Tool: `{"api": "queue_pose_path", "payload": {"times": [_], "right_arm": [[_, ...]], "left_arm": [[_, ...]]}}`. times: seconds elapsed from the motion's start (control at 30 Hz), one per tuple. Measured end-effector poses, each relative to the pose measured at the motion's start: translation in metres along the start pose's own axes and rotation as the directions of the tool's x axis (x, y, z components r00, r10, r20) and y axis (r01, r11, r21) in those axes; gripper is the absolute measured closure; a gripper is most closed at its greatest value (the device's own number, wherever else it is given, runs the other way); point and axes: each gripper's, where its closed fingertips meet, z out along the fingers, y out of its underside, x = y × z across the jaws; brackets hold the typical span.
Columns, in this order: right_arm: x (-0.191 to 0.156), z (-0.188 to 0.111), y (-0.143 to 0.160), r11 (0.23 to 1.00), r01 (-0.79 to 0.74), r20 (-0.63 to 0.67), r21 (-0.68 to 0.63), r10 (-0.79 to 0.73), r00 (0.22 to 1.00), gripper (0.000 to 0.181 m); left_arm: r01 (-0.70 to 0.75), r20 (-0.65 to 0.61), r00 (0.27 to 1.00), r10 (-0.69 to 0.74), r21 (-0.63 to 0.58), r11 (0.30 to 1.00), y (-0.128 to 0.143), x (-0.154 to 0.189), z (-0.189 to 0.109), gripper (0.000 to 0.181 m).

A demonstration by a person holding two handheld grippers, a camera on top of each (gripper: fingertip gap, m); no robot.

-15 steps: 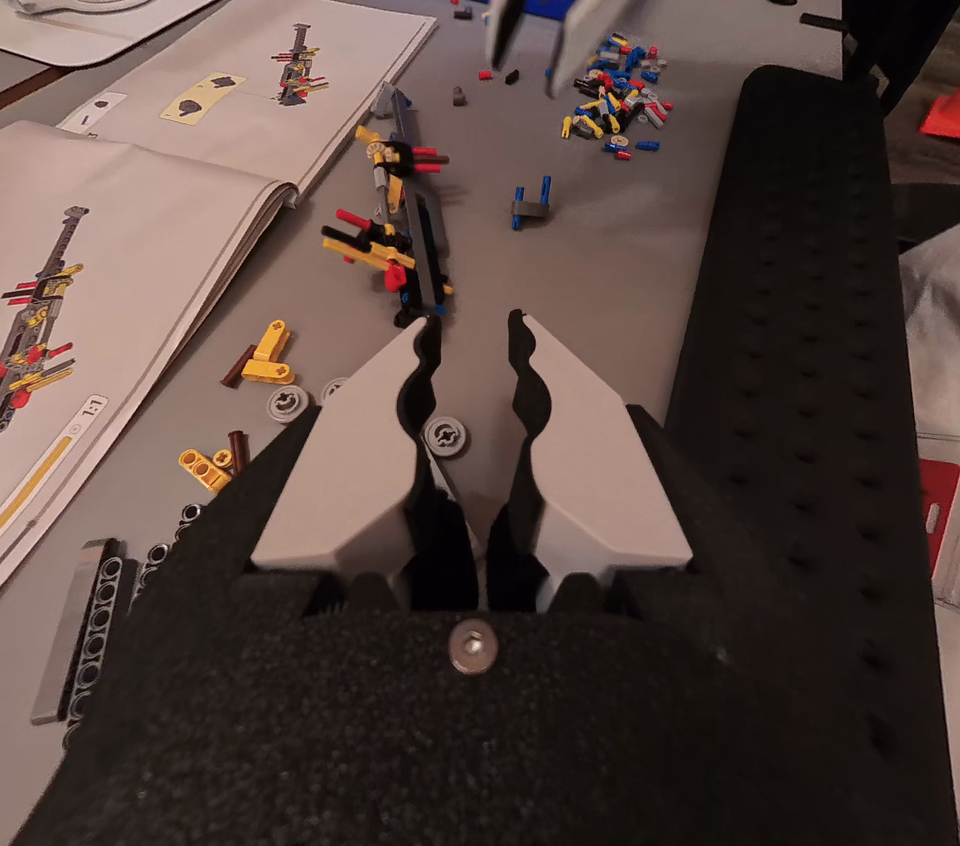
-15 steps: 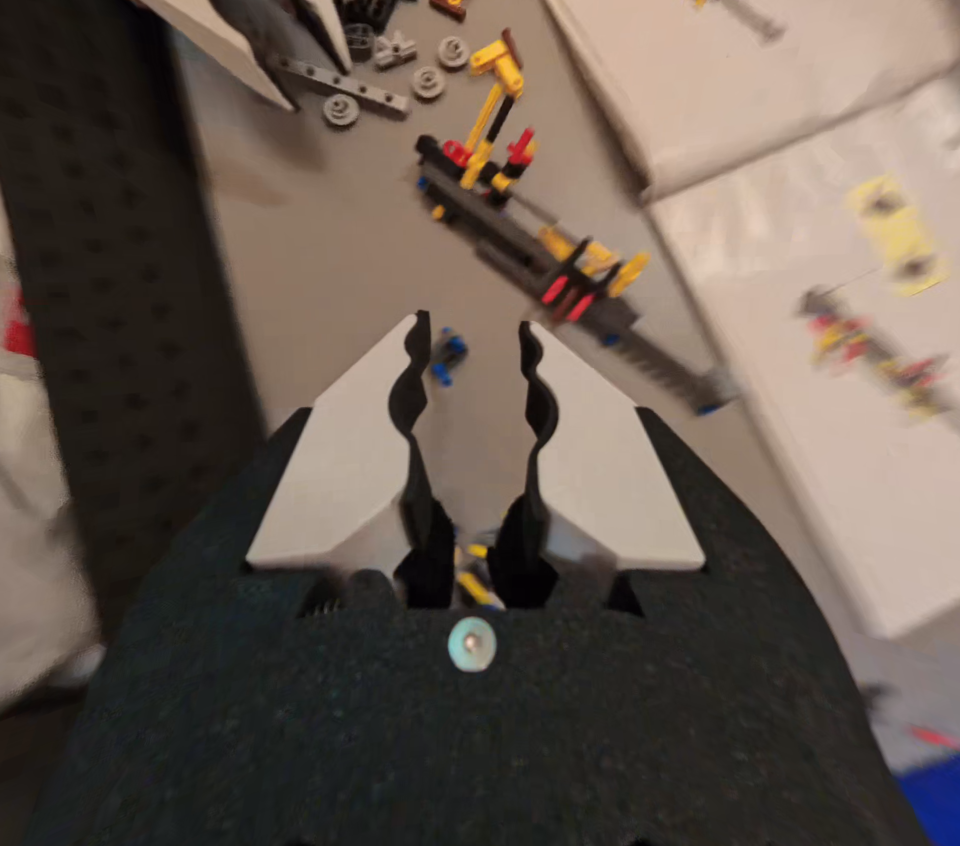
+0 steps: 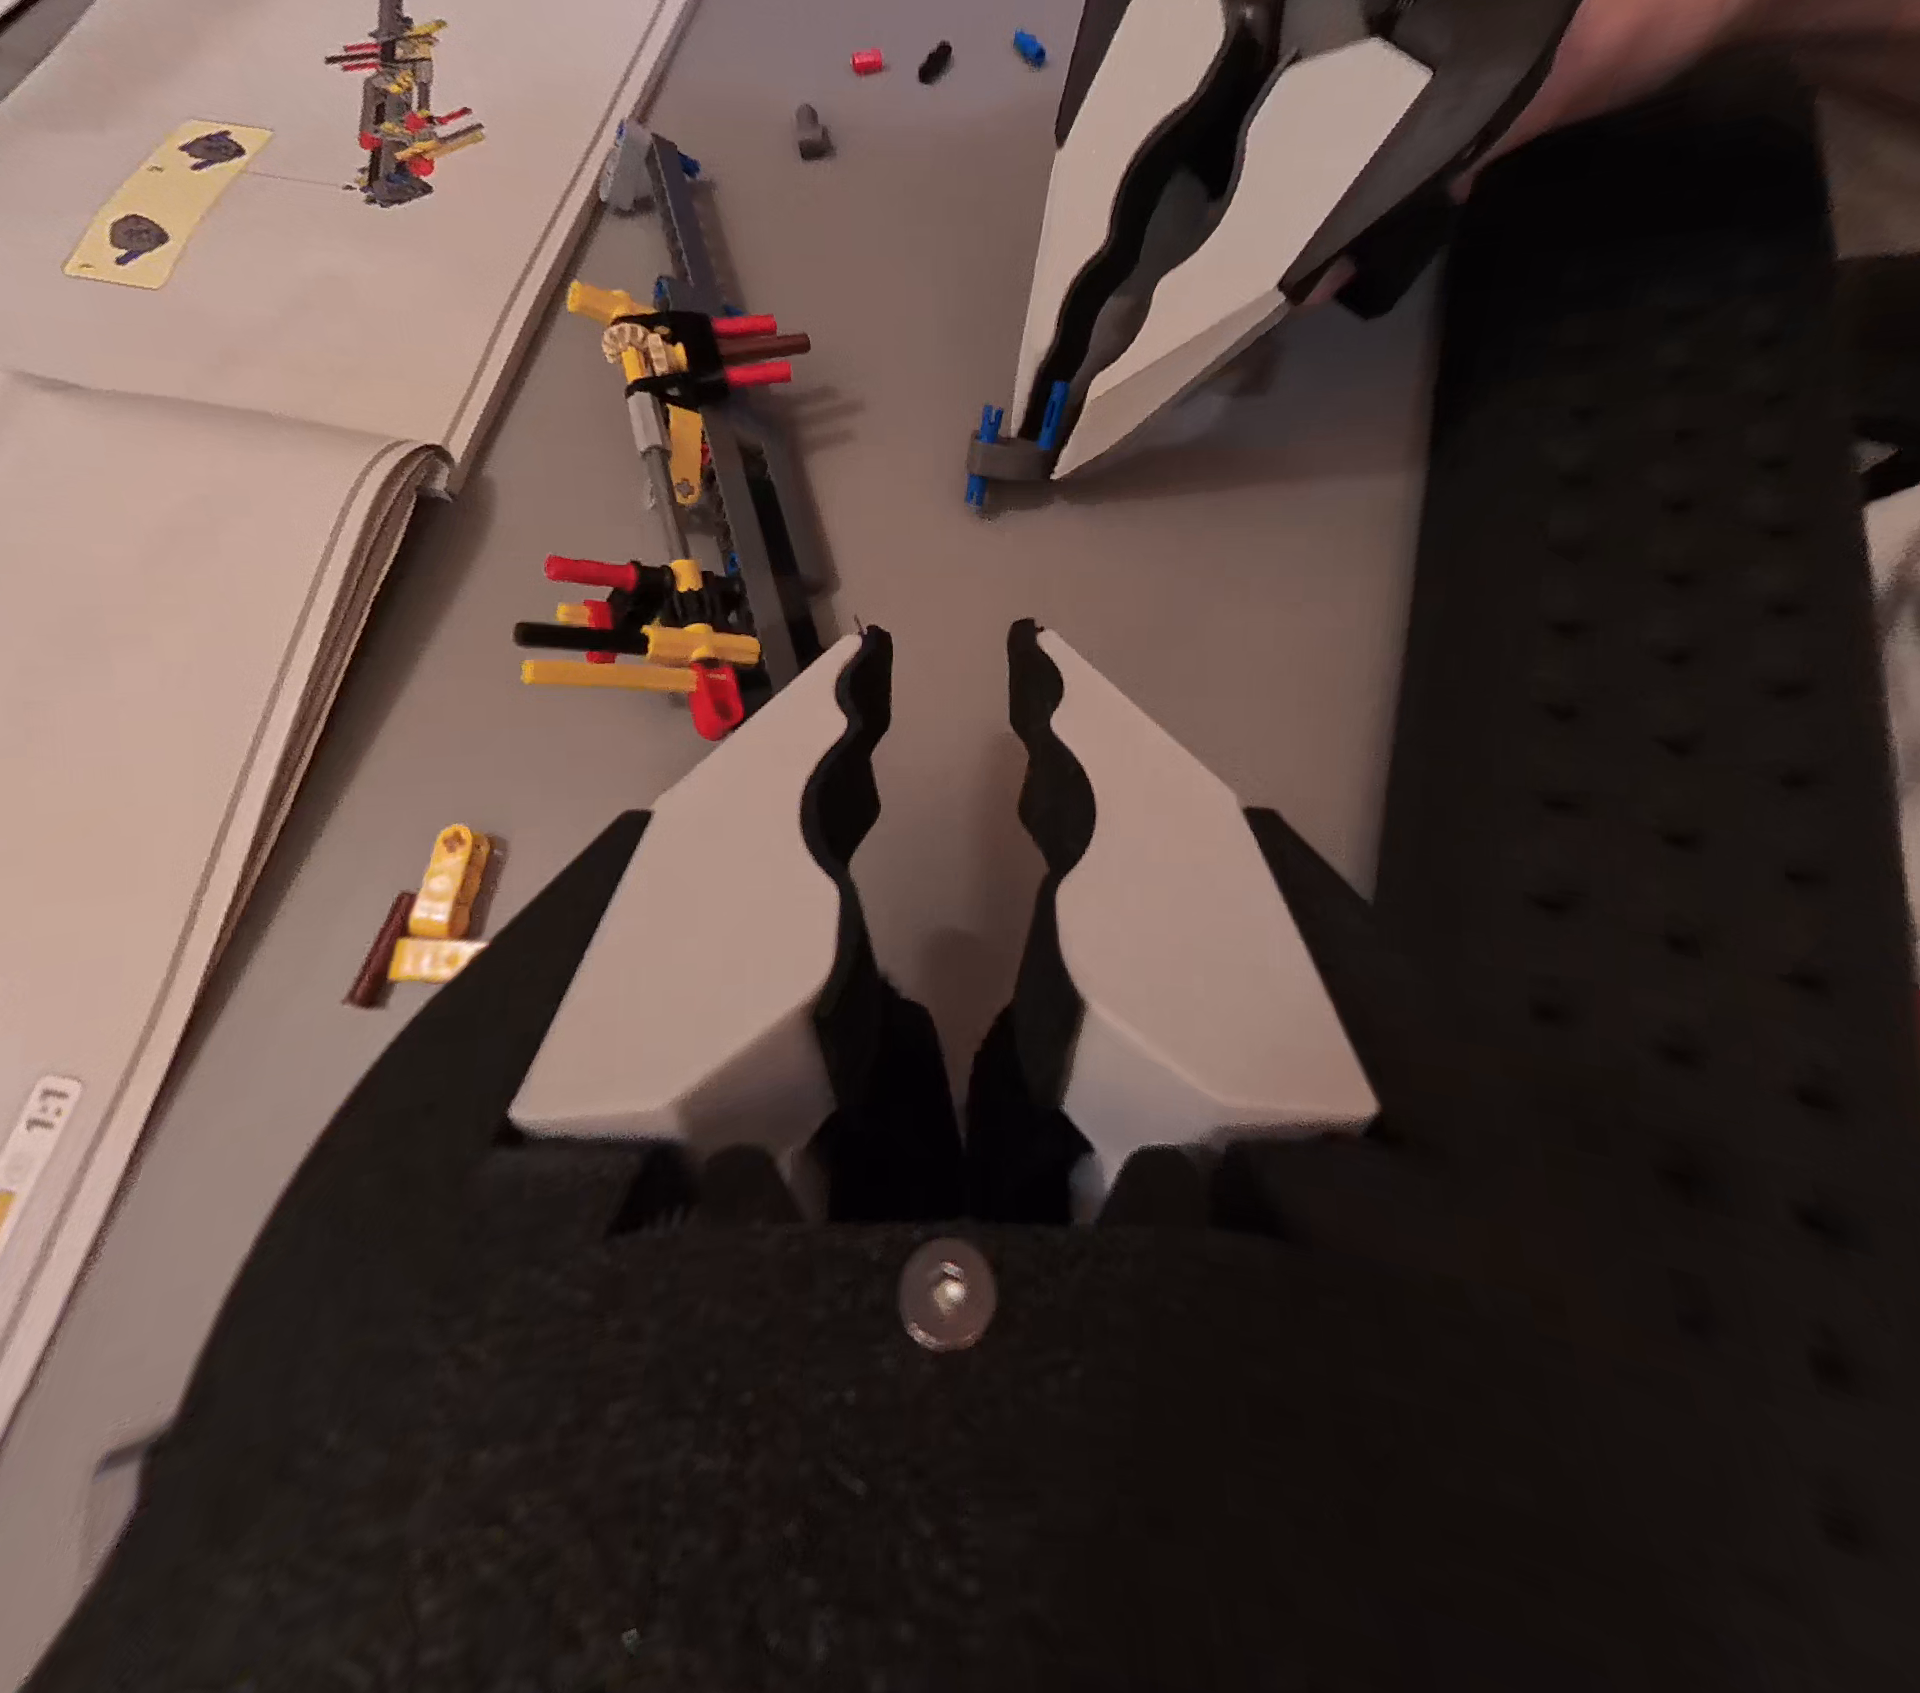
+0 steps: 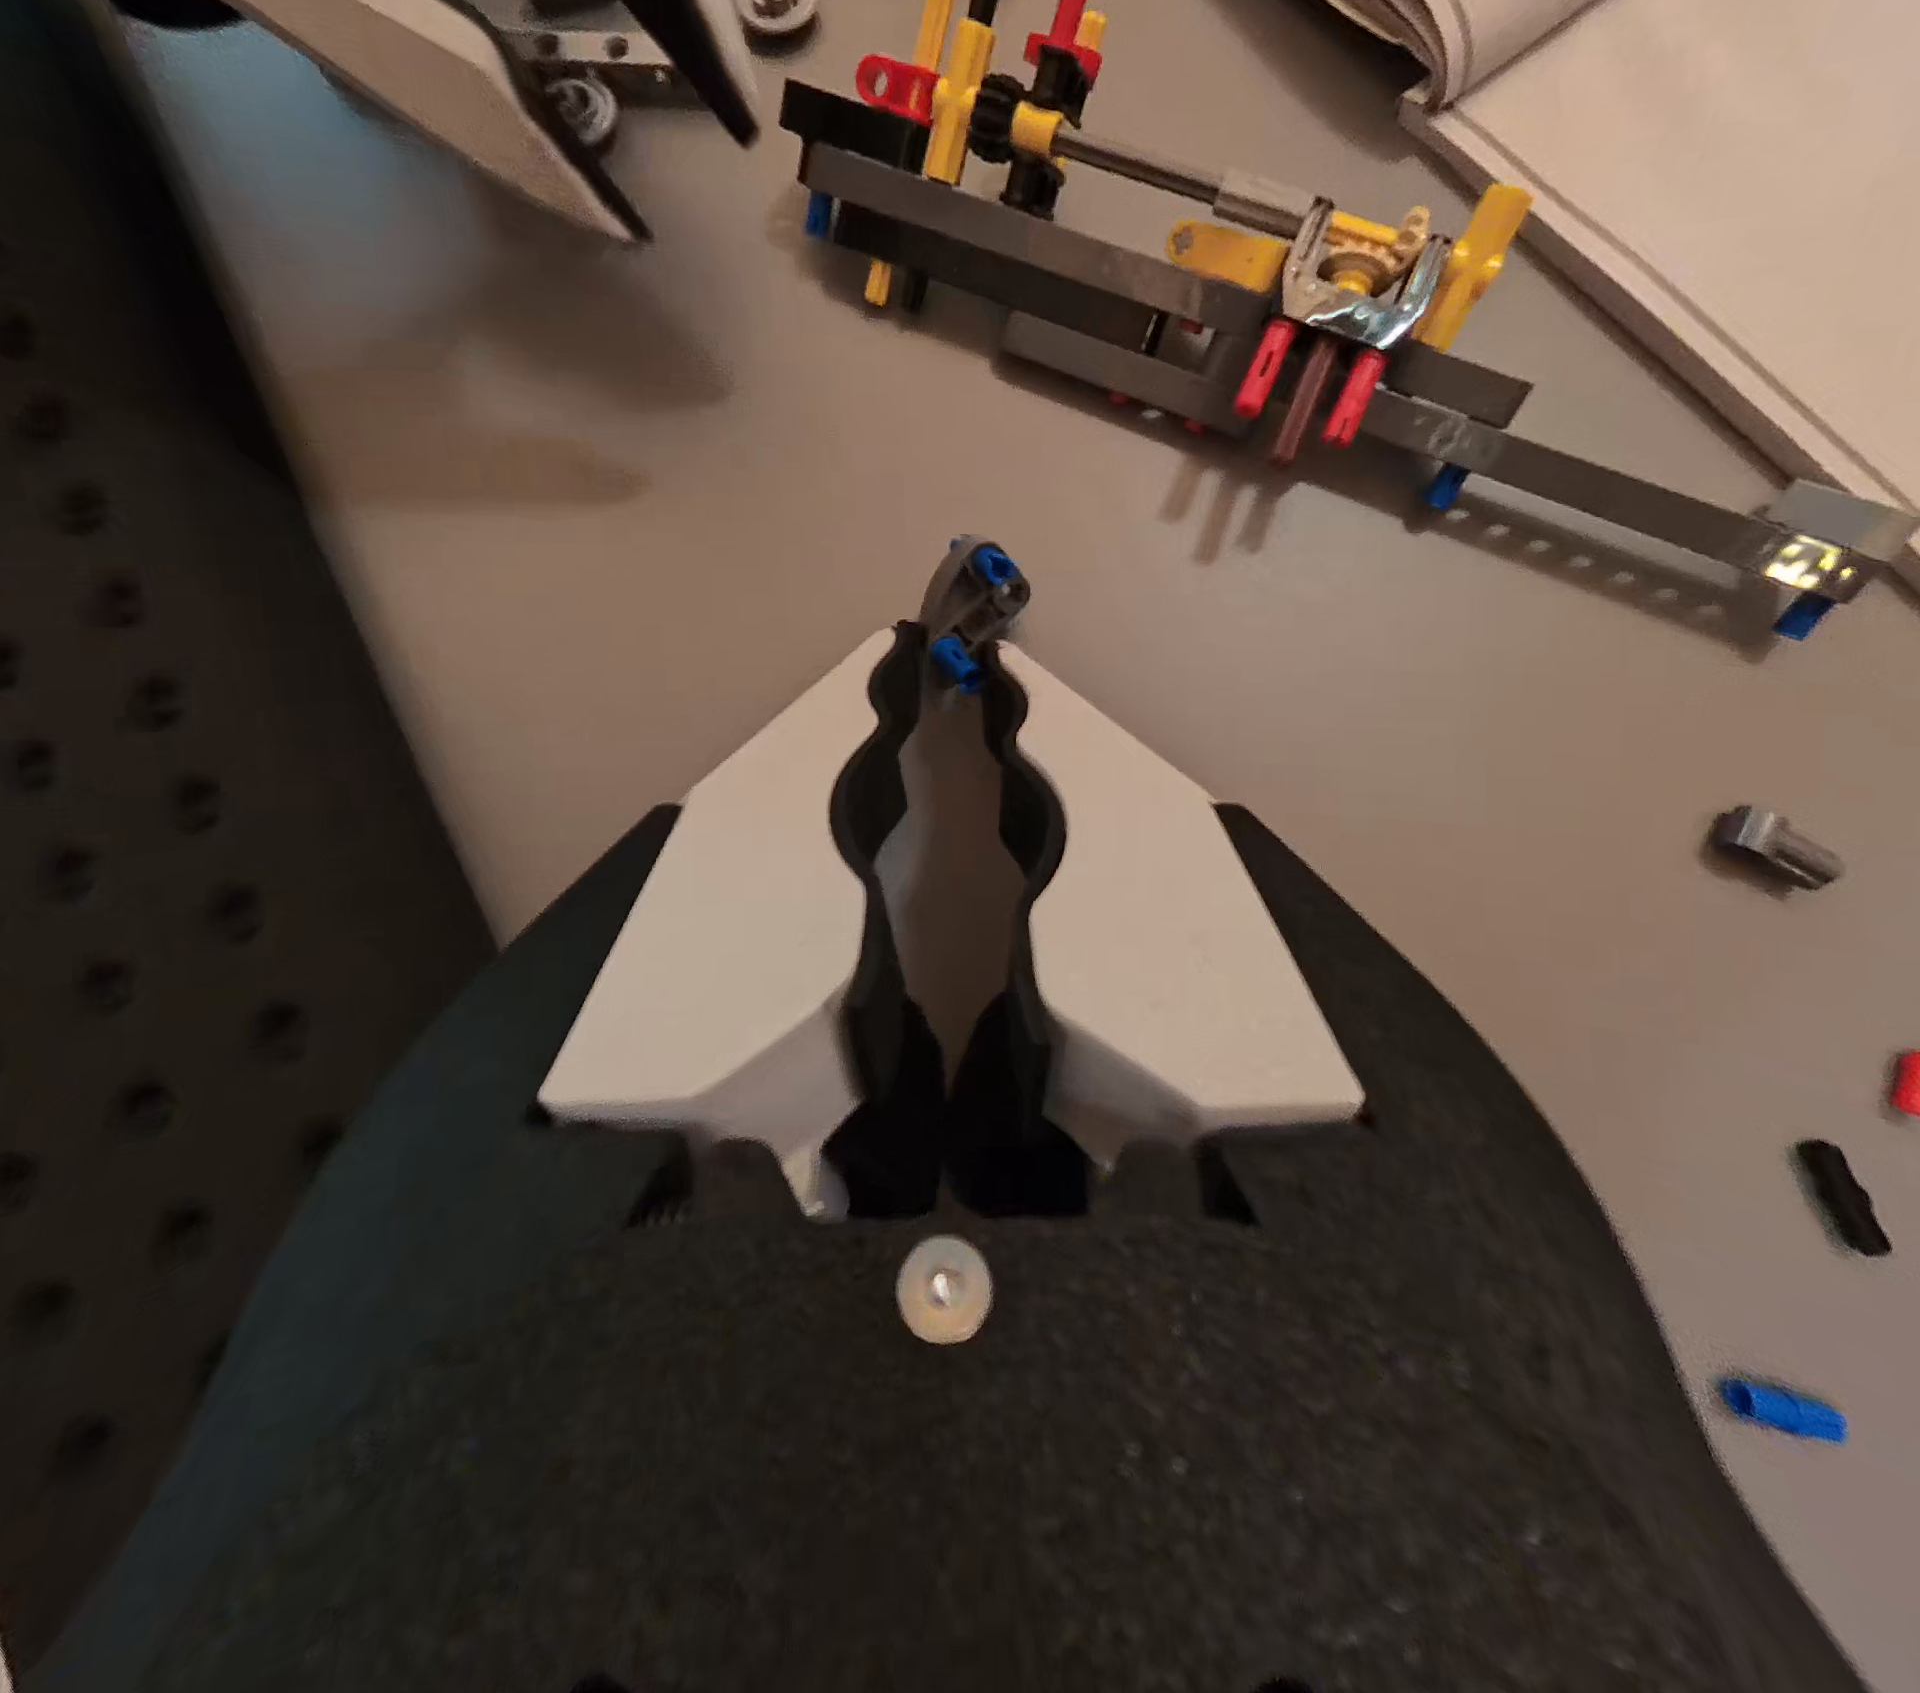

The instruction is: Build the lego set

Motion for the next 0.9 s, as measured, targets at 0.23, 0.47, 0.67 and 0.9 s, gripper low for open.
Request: {"api": "queue_pose_path", "payload": {"times": [0.23, 0.47, 0.67, 0.9], "right_arm": [[-0.017, -0.015, -0.029, 0.956, 0.290, -0.109, 0.053, -0.283, 0.953, 0.173], [-0.038, -0.023, -0.052, 0.869, 0.486, -0.166, 0.095, -0.468, 0.868, 0.173], [-0.041, -0.022, -0.059, 0.873, 0.461, -0.139, 0.158, -0.442, 0.886, 0.173], [-0.042, -0.025, -0.072, 0.916, 0.302, -0.050, 0.265, -0.300, 0.953, 0.173]], "left_arm": [[-0.091, -0.041, 0.995, 0.093, 0.050, 0.995, -0.018, 0.006, 0.008, 0.162], [-0.059, -0.152, 0.986, 0.076, 0.113, 0.992, -0.032, 0.022, -0.001, 0.168], [-0.116, -0.101, 0.987, 0.123, 0.070, 0.991, -0.020, 0.019, -0.004, 0.174], [-0.124, -0.038, 0.991, 0.128, 0.090, 0.988, -0.020, 0.010, -0.012, 0.167]]}}
